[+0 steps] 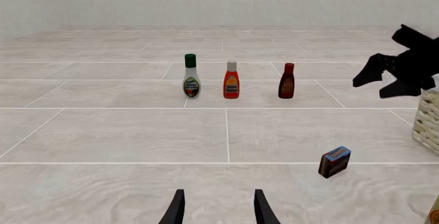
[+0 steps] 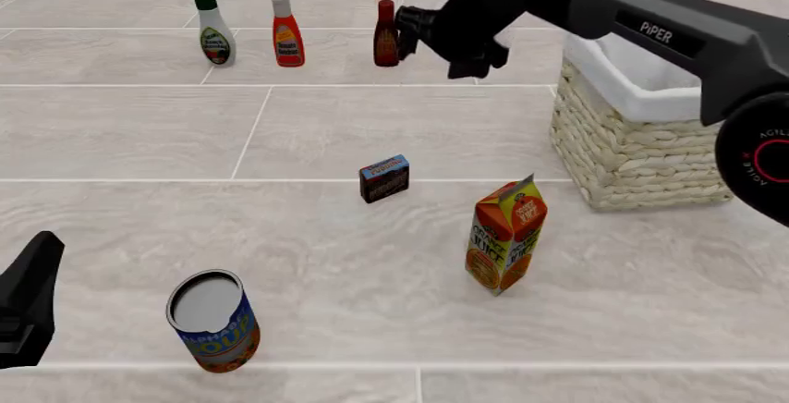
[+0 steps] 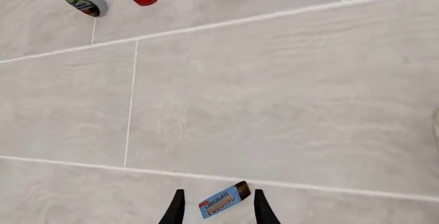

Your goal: Pick the chocolate pudding and place it in the basket.

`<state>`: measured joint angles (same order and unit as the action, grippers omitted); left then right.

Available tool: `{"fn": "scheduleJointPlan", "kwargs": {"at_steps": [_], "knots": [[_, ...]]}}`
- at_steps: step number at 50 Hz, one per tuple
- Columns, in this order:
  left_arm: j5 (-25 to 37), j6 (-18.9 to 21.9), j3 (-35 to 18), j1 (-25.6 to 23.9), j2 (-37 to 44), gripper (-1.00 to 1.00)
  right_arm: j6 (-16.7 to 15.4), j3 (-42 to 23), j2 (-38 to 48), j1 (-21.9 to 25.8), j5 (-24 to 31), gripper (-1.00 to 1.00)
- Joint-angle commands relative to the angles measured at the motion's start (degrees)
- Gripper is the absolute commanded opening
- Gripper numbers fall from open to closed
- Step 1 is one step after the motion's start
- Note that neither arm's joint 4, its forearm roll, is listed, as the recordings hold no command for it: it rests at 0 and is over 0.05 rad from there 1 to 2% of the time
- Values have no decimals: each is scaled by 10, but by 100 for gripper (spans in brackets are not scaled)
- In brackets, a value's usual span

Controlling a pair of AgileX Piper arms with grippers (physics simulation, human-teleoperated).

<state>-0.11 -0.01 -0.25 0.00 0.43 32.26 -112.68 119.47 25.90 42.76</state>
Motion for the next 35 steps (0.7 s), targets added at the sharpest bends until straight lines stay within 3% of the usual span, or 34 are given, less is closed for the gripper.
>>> {"fn": "scheduleJointPlan", "kwargs": {"at_steps": [1,22,35], "knots": [[0,0,0,0,0,100,51,4,5,-3,5,100],[0,0,0,0,0,100,115,44,10,1,-7,100],[0,0,0,0,0,100,136,74,4,-8,-12,100]]}}
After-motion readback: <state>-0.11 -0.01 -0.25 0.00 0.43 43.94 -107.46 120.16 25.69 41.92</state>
